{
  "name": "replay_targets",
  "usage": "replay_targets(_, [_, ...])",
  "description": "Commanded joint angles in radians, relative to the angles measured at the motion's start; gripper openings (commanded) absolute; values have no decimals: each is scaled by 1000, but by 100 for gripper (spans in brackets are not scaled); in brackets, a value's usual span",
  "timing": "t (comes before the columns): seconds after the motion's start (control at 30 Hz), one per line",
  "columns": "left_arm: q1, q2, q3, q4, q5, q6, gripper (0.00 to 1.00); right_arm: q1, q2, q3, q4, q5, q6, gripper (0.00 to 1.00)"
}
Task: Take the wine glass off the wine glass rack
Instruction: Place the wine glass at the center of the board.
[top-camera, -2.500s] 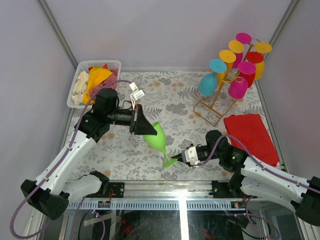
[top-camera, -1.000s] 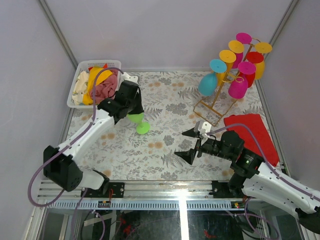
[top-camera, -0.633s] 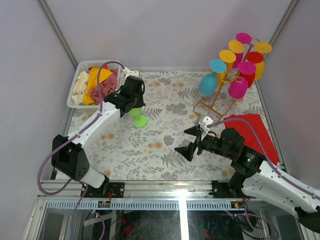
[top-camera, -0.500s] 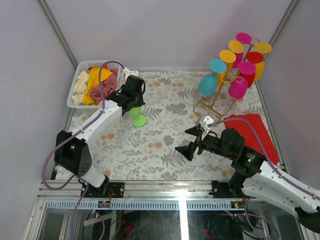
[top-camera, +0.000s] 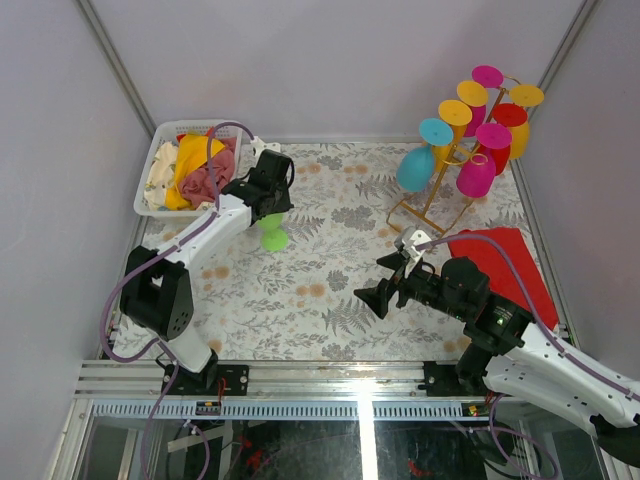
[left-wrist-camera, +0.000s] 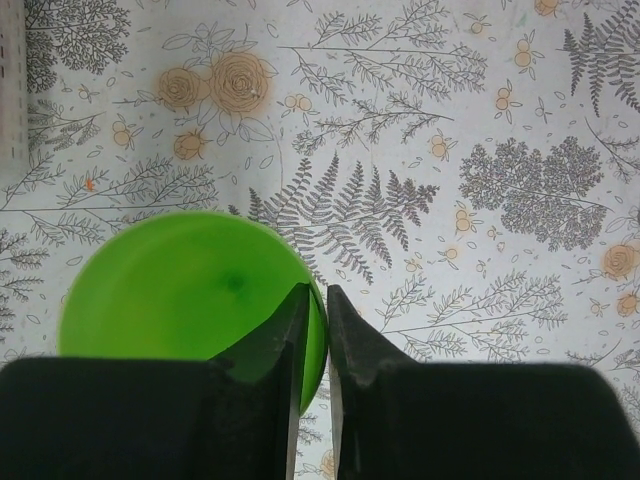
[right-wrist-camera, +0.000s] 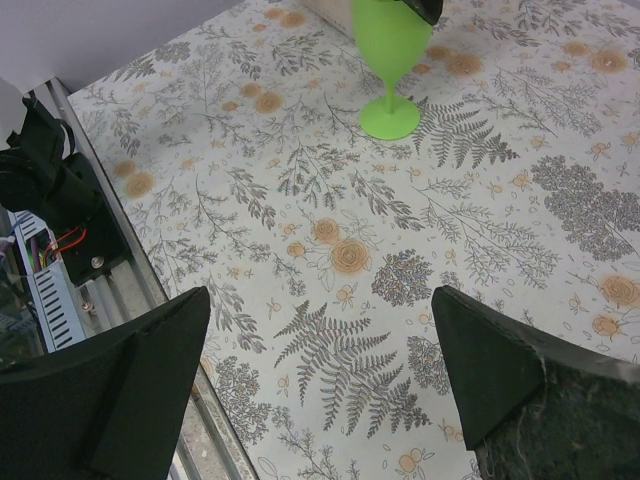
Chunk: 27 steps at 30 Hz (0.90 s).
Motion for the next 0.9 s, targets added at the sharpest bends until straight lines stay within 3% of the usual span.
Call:
replay_targets(0.0, [9, 9, 2, 18, 1, 24, 14, -2, -12, 42, 21, 42, 25, 99])
replay_targets(0.33, [11, -21, 9, 34, 34, 34, 21, -3, -6, 50, 6, 66, 37, 99])
replay_targets(0.87, [11, -44, 34, 26, 44, 35, 23, -3, -16, 48, -2, 82, 40, 99])
